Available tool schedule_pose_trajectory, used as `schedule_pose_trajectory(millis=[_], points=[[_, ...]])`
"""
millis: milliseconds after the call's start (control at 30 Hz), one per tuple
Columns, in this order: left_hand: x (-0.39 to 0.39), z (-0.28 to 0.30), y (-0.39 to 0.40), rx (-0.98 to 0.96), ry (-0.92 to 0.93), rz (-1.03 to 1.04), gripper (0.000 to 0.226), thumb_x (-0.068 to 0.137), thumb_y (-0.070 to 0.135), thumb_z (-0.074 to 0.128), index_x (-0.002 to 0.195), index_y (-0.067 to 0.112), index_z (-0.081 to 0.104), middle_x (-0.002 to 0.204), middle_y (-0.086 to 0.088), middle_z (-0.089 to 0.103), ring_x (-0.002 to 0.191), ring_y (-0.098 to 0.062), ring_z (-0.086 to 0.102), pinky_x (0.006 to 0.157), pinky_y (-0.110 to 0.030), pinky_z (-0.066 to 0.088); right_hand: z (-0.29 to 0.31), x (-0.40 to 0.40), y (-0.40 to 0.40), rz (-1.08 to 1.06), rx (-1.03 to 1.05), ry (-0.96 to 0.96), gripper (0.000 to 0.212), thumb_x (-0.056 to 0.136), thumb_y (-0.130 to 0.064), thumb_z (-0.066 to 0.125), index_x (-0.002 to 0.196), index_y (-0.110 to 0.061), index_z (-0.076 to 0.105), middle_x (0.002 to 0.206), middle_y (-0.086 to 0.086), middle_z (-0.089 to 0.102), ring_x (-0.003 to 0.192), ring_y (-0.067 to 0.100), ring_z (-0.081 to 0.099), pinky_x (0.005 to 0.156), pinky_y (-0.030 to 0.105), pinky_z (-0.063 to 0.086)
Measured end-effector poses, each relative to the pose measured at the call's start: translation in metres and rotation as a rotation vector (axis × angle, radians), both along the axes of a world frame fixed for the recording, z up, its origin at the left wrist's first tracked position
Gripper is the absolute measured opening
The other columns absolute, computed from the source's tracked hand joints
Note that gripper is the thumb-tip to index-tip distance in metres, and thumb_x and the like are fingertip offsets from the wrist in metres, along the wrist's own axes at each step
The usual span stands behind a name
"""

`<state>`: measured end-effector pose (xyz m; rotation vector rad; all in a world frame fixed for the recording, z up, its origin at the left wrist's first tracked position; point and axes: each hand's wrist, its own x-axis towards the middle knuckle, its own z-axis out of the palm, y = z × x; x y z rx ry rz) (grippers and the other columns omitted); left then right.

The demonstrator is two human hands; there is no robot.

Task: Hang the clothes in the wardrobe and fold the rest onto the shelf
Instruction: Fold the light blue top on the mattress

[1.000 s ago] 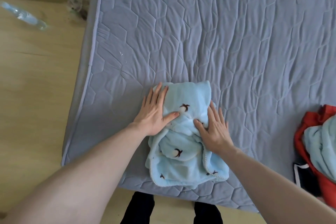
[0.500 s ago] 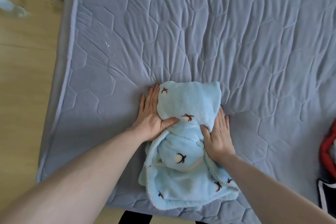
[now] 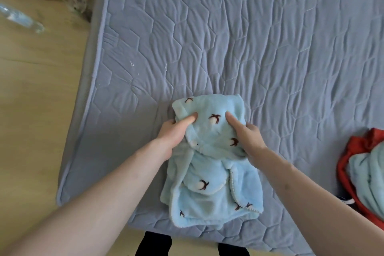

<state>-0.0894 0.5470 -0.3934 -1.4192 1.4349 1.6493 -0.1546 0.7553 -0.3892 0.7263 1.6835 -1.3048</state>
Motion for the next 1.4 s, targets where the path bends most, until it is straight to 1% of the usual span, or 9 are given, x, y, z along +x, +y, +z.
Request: schedule_pose_trajectory(millis=[167,367,533,733,867,967,1200,1300,1400], points=[[0.012,-0.007,-0.009,0.021,0.112,0.054,0.026,0.09,0.032,0.077,0.113,0.021,0.074,0.098,0.001,0.08,0.084,-0.017,0.077,0.065,-0.027,0.06,-0.01,0.0,0.012,-0.162,-0.118,-0.12,0.013,0.09,-0.026,0.077,0.085,-0.014,0.075,0.09,0.012,0.078,0.077,0.025,0.077,0.063,0.038,0.063],[0.017,-0.014,-0.013,-0.049,0.122,-0.072,0.036,0.087,0.056,0.073,0.105,0.025,0.074,0.093,0.006,0.08,0.081,-0.01,0.076,0.062,-0.021,0.058,-0.021,0.011,0.016,-0.131,-0.022,-0.033,0.014,0.092,-0.028,0.075,0.087,-0.016,0.069,0.096,0.011,0.075,0.083,0.025,0.073,0.083,0.045,0.063],[0.026,0.01,0.001,-0.121,0.091,-0.083,0.1,0.055,0.094,0.065,0.127,0.025,0.056,0.11,0.008,0.073,0.097,-0.014,0.072,0.088,-0.037,0.058,0.002,0.025,0.015,-0.004,0.156,0.306,0.051,0.094,-0.059,0.059,0.135,-0.031,0.049,0.136,-0.009,0.061,0.114,0.008,0.064,0.089,0.03,0.054],[0.123,0.03,0.019,-0.055,0.007,-0.308,0.124,0.042,0.079,0.088,0.144,0.035,0.032,0.125,0.02,0.062,0.112,-0.003,0.063,0.088,-0.023,0.052,0.024,0.115,0.053,0.243,0.257,0.265,0.101,0.075,-0.091,0.05,0.156,-0.041,0.017,0.163,-0.013,0.028,0.147,0.01,0.031,0.119,0.042,0.033],[0.154,0.012,0.032,0.007,-0.04,-0.437,0.063,0.067,0.07,0.082,0.119,0.042,0.062,0.107,0.024,0.073,0.098,0.006,0.067,0.07,-0.01,0.05,0.004,0.154,0.052,0.237,0.232,0.147,0.063,0.082,-0.074,0.062,0.132,-0.043,0.039,0.127,-0.017,0.058,0.116,0.008,0.059,0.091,0.031,0.052],[0.157,-0.011,0.028,-0.147,-0.109,-0.464,0.023,0.084,0.04,0.076,0.104,0.034,0.068,0.095,0.013,0.075,0.082,-0.002,0.068,0.061,-0.018,0.051,-0.015,0.156,0.055,0.175,0.285,0.168,0.033,0.091,-0.055,0.065,0.117,-0.035,0.056,0.098,-0.02,0.065,0.088,-0.002,0.063,0.067,0.018,0.046],[0.16,-0.027,0.023,0.094,-0.052,-0.215,0.026,0.088,0.009,0.076,0.11,0.022,0.074,0.102,0.0,0.079,0.102,-0.021,0.073,0.089,-0.04,0.06,-0.027,0.128,0.089,-0.033,0.122,-0.12,0.02,0.097,-0.01,0.057,0.096,-0.017,0.076,0.085,0.007,0.079,0.08,0.025,0.076,0.064,0.036,0.062],[0.162,-0.024,0.023,0.073,-0.081,-0.247,0.021,0.09,0.016,0.075,0.106,0.03,0.072,0.105,0.0,0.078,0.102,-0.018,0.072,0.082,-0.031,0.057,-0.024,0.124,0.09,0.118,0.223,-0.055,0.016,0.097,-0.019,0.056,0.093,-0.019,0.071,0.085,0.007,0.077,0.076,0.02,0.071,0.06,0.031,0.055],[0.157,-0.009,0.016,0.027,-0.113,-0.563,0.04,0.08,0.035,0.082,0.114,0.037,0.061,0.109,0.014,0.07,0.107,-0.011,0.066,0.082,-0.025,0.052,-0.018,0.13,0.083,0.193,0.346,0.073,0.017,0.096,-0.035,0.06,0.104,-0.021,0.066,0.093,0.0,0.071,0.085,0.018,0.066,0.078,0.04,0.058]])
